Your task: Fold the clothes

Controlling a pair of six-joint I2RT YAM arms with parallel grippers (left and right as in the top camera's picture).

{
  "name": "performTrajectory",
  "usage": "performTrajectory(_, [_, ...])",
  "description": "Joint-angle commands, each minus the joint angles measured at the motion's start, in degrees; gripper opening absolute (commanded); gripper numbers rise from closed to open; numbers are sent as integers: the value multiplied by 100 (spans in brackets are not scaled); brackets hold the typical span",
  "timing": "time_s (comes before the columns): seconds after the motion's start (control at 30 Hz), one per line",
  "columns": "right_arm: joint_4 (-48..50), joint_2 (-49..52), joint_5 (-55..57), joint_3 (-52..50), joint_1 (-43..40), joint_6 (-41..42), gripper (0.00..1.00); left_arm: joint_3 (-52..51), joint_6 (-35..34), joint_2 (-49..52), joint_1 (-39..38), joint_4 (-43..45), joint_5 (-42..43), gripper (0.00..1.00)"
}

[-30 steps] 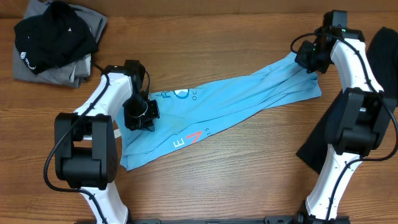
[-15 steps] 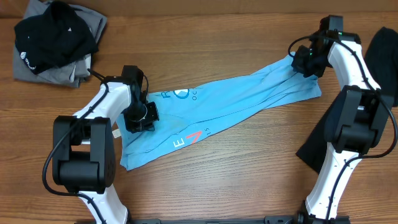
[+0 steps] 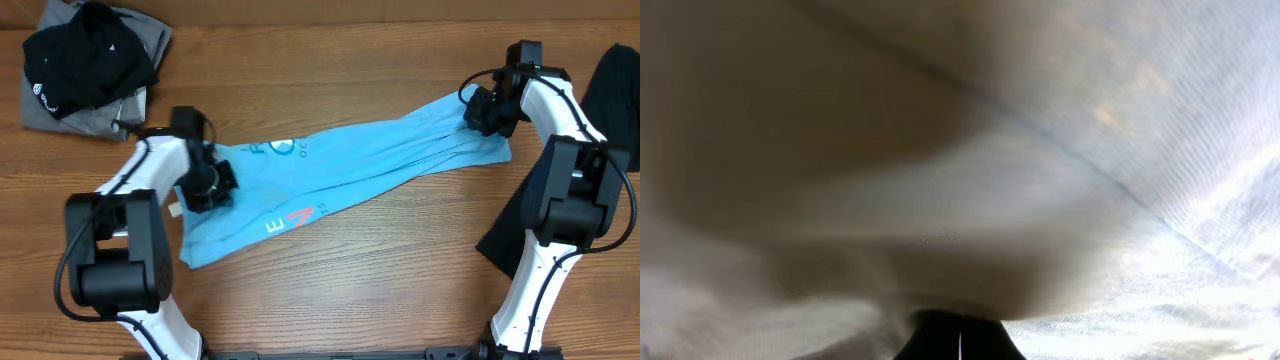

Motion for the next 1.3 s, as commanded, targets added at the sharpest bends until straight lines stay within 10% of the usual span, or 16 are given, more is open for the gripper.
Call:
performTrajectory(0.0, [-164,39,479,-144,4,444,4,-199,212,225,584,433,-734,4])
performTrajectory(0.53, [-992,-708,472,-140,358,1134,4,52,1121,225,833,2581,-28,7])
performTrajectory(0.87, [-1268,-1600,1609,-131,229,1180,4,1722,1381,223,879,1198,-258,22])
performTrajectory(1.27, [-1121,-1287,-769,-146,-946,-1912,91,2769,1285,223,863,-455,348,96])
